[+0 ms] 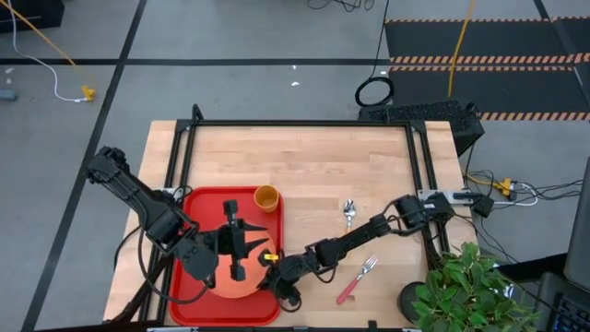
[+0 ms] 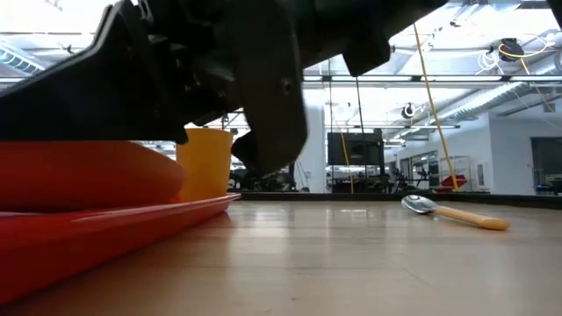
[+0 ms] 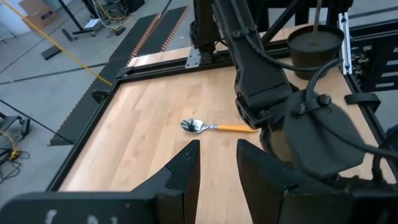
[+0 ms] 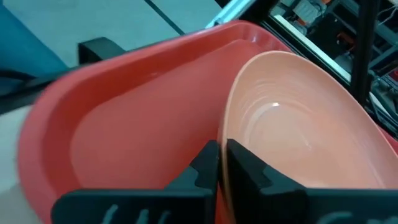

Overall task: Pick and place plate/cup/fork/spoon on tray
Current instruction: Put the orange plate on the center of the red tray, then put the pink fork on the red tray at the bottom of the orange plate

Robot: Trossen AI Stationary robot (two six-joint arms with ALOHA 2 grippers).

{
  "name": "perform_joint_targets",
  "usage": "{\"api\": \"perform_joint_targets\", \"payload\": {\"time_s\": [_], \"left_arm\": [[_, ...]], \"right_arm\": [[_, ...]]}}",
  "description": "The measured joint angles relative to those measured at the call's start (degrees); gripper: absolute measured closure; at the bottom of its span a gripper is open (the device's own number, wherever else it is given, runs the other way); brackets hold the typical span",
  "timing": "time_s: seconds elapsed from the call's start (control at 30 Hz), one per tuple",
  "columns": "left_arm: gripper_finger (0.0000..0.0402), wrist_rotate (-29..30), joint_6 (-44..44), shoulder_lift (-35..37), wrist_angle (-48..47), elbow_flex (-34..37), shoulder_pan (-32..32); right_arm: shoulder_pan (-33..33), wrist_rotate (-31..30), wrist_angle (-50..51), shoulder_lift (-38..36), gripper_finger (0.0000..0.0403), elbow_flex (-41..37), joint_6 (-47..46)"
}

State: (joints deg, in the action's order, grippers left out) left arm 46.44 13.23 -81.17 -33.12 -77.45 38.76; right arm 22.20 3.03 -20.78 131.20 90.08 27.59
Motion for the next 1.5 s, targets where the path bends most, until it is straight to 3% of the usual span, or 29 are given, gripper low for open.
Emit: {"api": "perform_joint_targets", "payload": {"time_s": [0.6, 0.97, 1.3, 1.5], "left_arm": [[0.0293, -0.04, -1.03, -0.31, -0.09, 0.02, 0.00], [0.0293, -0.20, -1.05, -0.31, -0.09, 0.02, 0.00], [0.0293, -1.44, -0.57, -0.28, -0.04, 0.02, 0.48], [0.0293, -1.49, -0.62, -0.28, 0.48, 0.02, 0.61]], "right_arm": [[-2.71, -0.06, 3.03, 0.00, 0.0383, -0.04, -4.41], [-1.84, -1.48, 5.56, -4.15, 0.0300, -0.09, -5.67], [1.75, 4.59, 36.17, -16.94, 0.0262, -0.76, -20.37], [5.44, 4.35, 38.69, -23.07, 0.0265, -6.60, -27.12]]}}
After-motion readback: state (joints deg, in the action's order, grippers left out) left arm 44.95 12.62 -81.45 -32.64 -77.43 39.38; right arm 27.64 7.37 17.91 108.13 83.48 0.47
